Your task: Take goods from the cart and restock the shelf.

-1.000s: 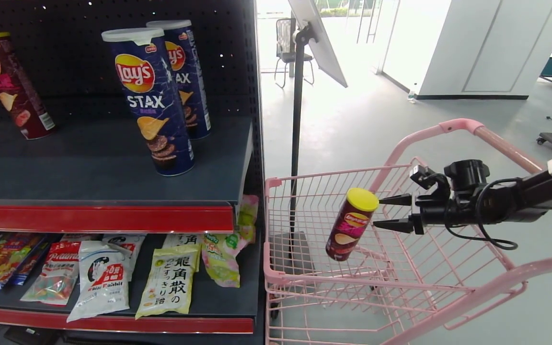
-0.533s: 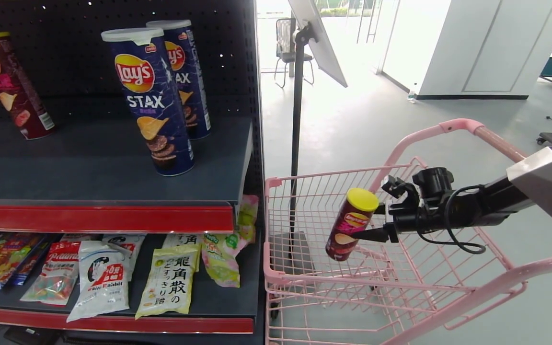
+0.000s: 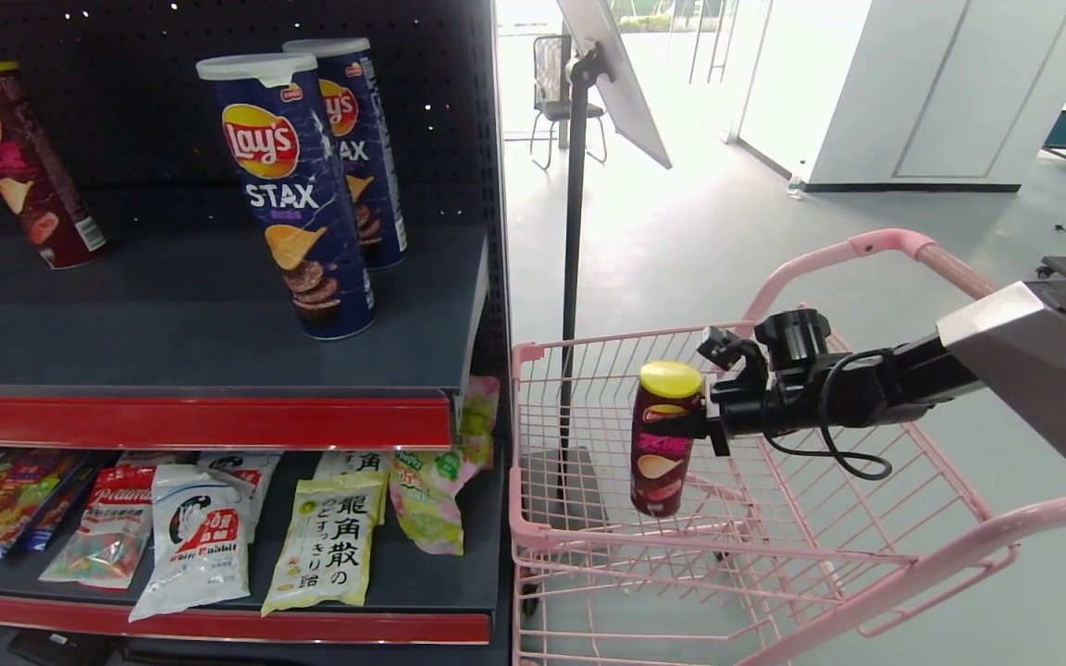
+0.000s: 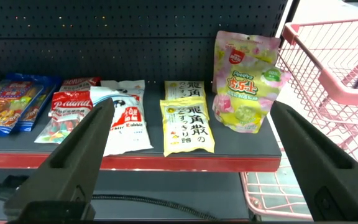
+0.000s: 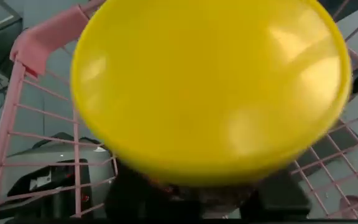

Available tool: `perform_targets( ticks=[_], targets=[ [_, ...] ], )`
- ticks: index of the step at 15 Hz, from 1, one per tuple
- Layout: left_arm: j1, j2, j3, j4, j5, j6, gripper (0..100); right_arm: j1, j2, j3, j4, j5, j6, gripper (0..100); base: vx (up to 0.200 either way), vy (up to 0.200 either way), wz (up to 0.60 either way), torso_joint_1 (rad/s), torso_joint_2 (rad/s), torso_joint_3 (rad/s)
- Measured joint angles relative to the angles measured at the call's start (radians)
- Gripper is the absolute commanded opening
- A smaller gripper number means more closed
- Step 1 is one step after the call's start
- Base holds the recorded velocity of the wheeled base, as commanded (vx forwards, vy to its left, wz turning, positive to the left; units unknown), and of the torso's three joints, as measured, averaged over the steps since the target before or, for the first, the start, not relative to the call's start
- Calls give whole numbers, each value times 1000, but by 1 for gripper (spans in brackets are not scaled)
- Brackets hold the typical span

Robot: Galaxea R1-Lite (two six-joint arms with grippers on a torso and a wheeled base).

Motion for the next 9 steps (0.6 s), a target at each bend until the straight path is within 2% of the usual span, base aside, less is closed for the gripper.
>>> perform_targets(
  ticks=[5, 9],
  targets=[
    [0, 0, 0, 0, 0, 0, 100, 9, -68, 12, -2, -45, 34, 0, 0, 0, 0, 0, 0, 0],
    [0, 0, 0, 0, 0, 0, 100, 0, -213, 81, -3, -46, 87, 0, 0, 0, 0, 0, 0, 0]
  ],
)
